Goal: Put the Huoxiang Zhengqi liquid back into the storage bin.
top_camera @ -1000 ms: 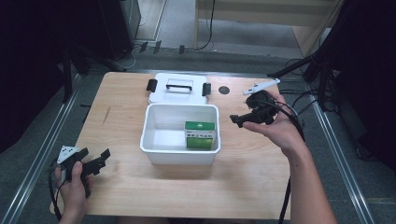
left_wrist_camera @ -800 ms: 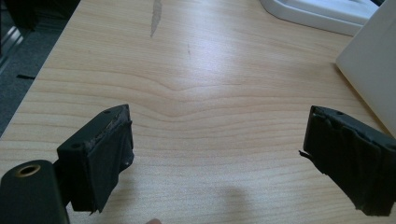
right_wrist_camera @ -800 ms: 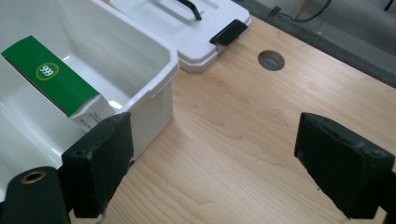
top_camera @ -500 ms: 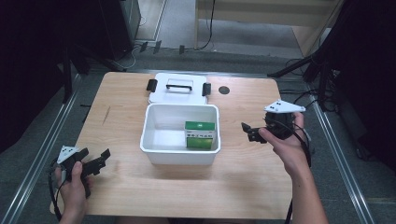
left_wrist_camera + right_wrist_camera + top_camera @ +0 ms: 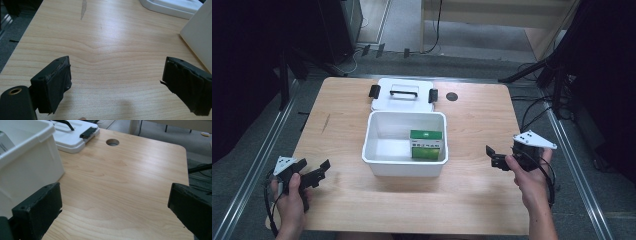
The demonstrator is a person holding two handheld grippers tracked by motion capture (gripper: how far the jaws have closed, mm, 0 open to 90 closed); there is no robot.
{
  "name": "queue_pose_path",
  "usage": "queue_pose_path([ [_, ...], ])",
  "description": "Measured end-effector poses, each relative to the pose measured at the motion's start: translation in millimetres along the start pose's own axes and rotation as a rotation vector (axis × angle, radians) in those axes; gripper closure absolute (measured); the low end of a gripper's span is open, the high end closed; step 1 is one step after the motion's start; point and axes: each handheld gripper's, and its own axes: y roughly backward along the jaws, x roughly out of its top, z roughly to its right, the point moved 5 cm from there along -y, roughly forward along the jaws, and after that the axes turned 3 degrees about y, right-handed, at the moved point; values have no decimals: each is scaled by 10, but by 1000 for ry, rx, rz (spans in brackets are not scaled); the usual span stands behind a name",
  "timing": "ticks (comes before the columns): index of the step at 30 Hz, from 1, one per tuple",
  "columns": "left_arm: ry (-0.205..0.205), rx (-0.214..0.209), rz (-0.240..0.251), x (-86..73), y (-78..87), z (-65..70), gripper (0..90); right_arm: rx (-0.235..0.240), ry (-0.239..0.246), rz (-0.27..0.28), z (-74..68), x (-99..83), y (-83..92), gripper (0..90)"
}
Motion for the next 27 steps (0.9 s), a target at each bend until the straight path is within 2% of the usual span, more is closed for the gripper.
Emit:
queue_pose_path([
  [2,0,0,0,0,0,0,92,-11,-12,3,32,-77,14,0],
  [3,-2,0,-1,0,2,-1,92,-21,-30,0,68,-185,26,0],
  [5,-1,0,0,0,1,1,92,-28,-31,1,86,-221,29,0],
  [11,-2,2,0,0,2,1,92,-37,-63,-7,175,-500,53,0],
  [17,-2,2,2,0,1,2,92,-44,-95,-8,240,-684,94,0],
  [23,-2,2,2,0,2,2,92,-67,-99,-13,273,-896,131,0],
  [27,0,1,2,0,4,-1,92,-77,-127,-21,312,-1043,157,0],
])
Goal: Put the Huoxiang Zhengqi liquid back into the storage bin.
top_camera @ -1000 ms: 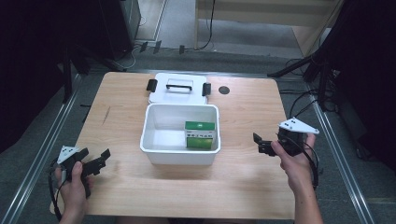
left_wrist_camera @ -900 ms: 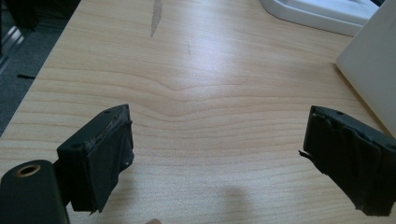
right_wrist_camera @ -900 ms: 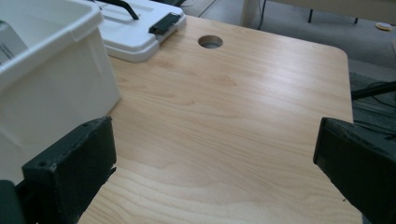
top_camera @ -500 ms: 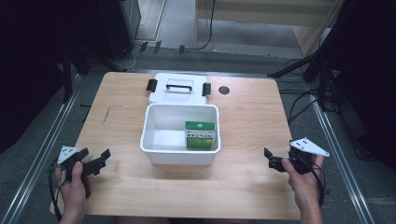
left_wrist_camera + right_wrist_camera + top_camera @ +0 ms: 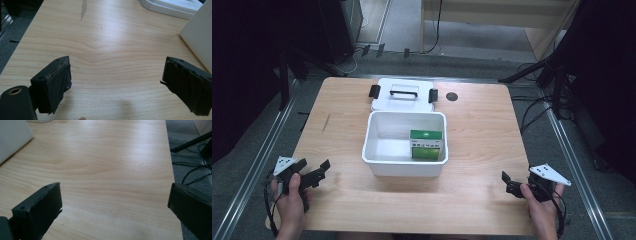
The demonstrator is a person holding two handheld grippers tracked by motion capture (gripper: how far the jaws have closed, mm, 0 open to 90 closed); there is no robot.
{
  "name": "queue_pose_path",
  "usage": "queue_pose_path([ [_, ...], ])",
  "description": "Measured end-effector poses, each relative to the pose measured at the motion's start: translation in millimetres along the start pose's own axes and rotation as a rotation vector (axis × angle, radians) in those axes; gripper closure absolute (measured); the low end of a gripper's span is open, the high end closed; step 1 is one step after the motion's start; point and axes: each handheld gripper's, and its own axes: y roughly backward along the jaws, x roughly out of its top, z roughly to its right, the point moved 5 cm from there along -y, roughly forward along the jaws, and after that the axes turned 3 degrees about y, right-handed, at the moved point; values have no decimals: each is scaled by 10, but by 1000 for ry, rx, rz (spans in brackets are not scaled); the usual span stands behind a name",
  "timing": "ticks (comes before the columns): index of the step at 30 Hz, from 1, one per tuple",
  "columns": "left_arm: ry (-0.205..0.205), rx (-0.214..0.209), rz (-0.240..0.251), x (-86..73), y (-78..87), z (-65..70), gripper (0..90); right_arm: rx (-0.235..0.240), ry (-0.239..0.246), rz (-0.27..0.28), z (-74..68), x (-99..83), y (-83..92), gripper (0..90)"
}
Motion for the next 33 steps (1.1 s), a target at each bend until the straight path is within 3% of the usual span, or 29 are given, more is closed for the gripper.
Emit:
queue_pose_path([
  [17,4,0,1,0,1,-2,92,-27,-38,-3,245,-322,217,0],
  [21,5,-1,0,0,1,-3,92,-38,-67,0,324,-389,288,0],
  [33,6,-2,0,0,1,-4,92,-39,-95,24,374,-447,330,0],
])
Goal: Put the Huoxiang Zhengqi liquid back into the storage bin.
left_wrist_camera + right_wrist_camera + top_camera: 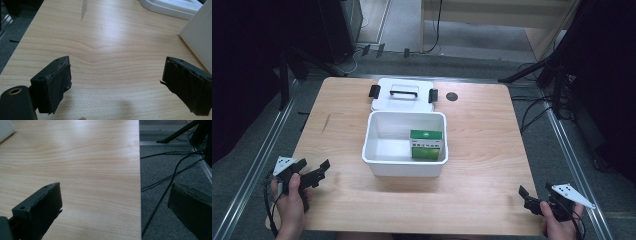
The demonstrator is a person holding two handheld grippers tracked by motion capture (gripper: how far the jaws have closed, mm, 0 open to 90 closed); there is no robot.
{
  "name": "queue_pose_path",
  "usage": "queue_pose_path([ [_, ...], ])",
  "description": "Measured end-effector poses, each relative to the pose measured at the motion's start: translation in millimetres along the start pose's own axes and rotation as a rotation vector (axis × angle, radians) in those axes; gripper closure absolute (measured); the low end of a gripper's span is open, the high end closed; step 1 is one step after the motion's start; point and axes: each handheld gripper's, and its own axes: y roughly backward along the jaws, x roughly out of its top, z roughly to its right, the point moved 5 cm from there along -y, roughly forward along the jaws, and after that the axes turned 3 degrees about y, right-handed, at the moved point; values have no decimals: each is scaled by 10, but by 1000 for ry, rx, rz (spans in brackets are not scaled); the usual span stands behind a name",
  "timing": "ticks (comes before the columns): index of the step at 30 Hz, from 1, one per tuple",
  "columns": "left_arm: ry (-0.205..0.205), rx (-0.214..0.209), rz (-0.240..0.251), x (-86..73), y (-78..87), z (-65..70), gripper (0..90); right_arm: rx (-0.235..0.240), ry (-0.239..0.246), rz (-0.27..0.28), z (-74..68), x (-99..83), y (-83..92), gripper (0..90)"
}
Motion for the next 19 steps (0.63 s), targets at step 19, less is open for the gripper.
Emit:
queue_pose_path([
  [19,2,3,0,0,-2,-1,92,10,60,-33,-83,-1,-48,0],
])
